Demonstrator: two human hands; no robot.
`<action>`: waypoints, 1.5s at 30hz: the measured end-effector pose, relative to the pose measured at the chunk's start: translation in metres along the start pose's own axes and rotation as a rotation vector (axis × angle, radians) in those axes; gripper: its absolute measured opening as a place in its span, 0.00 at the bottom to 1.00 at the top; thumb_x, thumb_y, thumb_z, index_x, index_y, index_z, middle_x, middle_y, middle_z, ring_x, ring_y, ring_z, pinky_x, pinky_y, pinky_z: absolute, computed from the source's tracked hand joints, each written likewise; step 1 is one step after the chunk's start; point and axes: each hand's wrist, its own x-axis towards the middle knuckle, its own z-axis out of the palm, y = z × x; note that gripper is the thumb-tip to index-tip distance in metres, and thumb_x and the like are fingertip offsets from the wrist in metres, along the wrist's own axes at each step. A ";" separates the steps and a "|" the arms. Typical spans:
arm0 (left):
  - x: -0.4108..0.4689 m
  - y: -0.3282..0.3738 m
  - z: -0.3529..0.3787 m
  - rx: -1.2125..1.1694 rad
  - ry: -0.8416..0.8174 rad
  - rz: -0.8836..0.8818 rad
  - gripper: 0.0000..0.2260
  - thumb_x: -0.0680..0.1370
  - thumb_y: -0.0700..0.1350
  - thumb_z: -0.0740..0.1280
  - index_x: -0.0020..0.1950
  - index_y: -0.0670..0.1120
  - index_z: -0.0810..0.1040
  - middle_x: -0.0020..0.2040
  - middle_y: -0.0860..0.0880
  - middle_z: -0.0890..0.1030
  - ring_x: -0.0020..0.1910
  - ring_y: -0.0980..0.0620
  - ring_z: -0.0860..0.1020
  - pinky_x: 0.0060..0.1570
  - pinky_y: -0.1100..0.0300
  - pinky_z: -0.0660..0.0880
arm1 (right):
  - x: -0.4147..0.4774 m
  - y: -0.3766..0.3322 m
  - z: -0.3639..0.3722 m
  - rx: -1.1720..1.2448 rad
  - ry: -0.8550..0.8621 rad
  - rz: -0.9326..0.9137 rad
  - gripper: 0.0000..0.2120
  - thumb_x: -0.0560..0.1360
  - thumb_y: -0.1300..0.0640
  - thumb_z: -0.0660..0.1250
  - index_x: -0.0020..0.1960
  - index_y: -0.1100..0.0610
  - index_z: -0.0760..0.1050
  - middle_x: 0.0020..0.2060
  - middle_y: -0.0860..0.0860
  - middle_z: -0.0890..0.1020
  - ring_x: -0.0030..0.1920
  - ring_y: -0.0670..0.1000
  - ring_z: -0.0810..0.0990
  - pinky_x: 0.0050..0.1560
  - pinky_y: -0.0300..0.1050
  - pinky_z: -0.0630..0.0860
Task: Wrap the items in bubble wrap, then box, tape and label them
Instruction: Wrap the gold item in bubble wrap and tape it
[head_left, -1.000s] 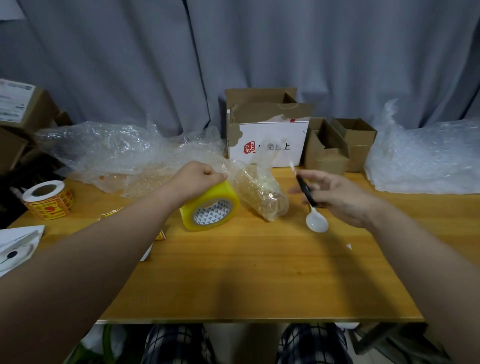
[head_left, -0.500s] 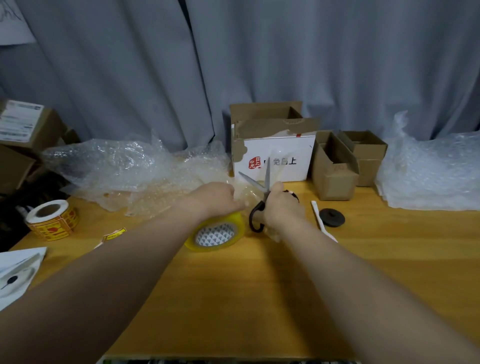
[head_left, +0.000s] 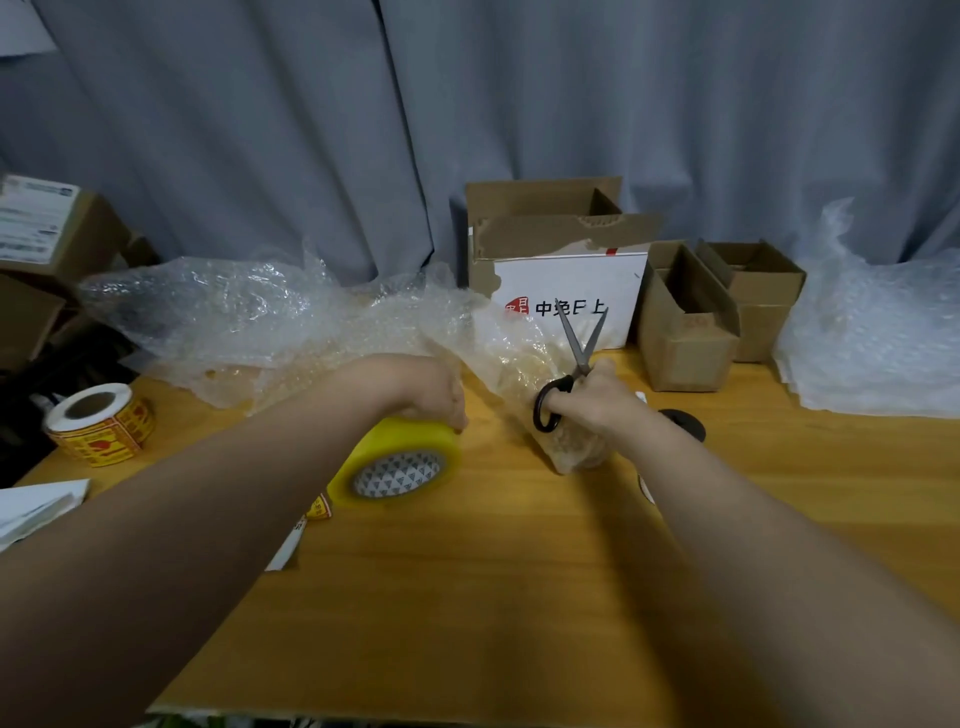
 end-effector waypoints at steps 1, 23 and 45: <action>0.001 0.001 -0.001 -0.008 0.010 0.011 0.13 0.79 0.50 0.64 0.59 0.47 0.79 0.59 0.49 0.78 0.58 0.49 0.74 0.56 0.58 0.68 | 0.000 0.000 -0.001 -0.007 0.002 -0.002 0.29 0.72 0.49 0.71 0.64 0.58 0.61 0.47 0.50 0.71 0.51 0.54 0.74 0.49 0.49 0.73; -0.016 0.005 0.012 -0.160 0.236 0.007 0.14 0.78 0.49 0.64 0.35 0.43 0.70 0.32 0.48 0.68 0.30 0.52 0.66 0.29 0.59 0.61 | -0.104 0.024 -0.005 0.124 -0.990 0.192 0.60 0.41 0.18 0.64 0.63 0.55 0.73 0.41 0.55 0.80 0.43 0.54 0.84 0.43 0.46 0.80; -0.020 -0.030 0.023 -0.527 0.366 0.134 0.12 0.78 0.49 0.65 0.38 0.44 0.71 0.34 0.46 0.70 0.32 0.52 0.68 0.35 0.59 0.66 | -0.079 0.003 0.022 -0.536 -0.484 -0.087 0.18 0.77 0.52 0.67 0.65 0.55 0.70 0.46 0.52 0.80 0.35 0.51 0.80 0.29 0.41 0.76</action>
